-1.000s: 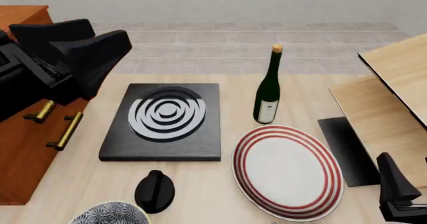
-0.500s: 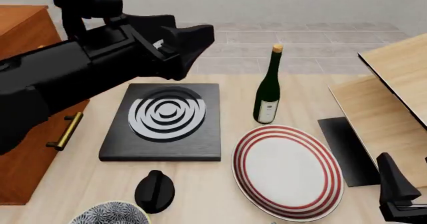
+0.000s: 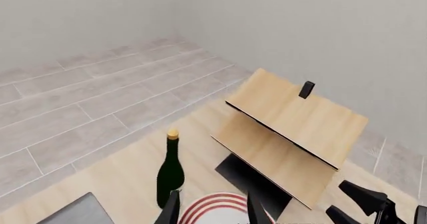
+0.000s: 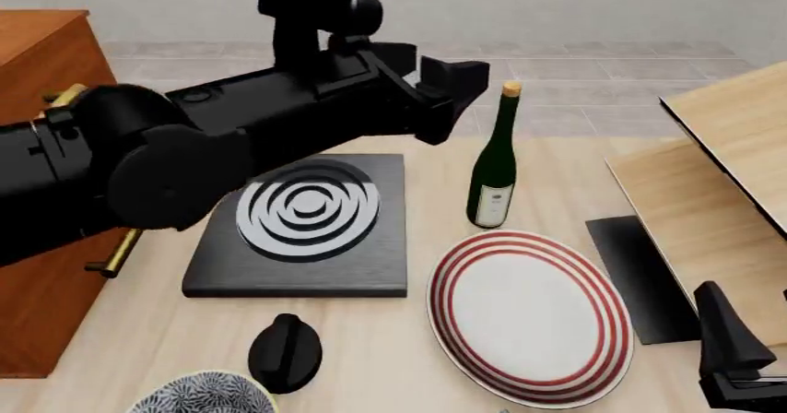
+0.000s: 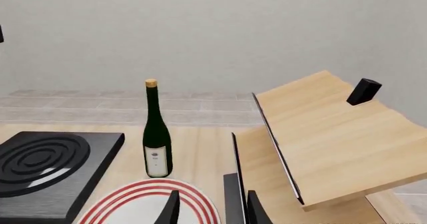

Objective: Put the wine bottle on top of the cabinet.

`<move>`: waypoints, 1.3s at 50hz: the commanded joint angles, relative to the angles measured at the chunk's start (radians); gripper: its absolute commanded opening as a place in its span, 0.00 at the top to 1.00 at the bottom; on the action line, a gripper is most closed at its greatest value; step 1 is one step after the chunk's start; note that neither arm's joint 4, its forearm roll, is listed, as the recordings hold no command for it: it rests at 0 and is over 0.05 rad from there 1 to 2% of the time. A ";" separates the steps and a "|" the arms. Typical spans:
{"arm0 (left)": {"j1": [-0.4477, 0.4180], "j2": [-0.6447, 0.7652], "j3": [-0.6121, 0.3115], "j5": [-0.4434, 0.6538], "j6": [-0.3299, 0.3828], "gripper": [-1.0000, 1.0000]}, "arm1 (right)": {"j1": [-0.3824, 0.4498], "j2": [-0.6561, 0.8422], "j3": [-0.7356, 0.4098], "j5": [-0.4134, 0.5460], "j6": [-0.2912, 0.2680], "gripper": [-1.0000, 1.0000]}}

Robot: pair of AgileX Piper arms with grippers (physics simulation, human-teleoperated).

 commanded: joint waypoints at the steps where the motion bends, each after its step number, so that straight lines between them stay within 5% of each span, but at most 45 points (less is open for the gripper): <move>1: -0.013 0.096 -0.081 0.029 0.019 0.00 | 0.000 0.000 0.000 -0.003 -0.002 0.00; 16: -0.005 0.205 -0.195 0.069 0.029 0.00 | 0.001 0.000 -0.001 -0.003 -0.003 0.00; 65: 0.065 0.396 -0.333 0.097 0.068 0.00 | 0.001 0.000 0.000 -0.001 0.000 0.00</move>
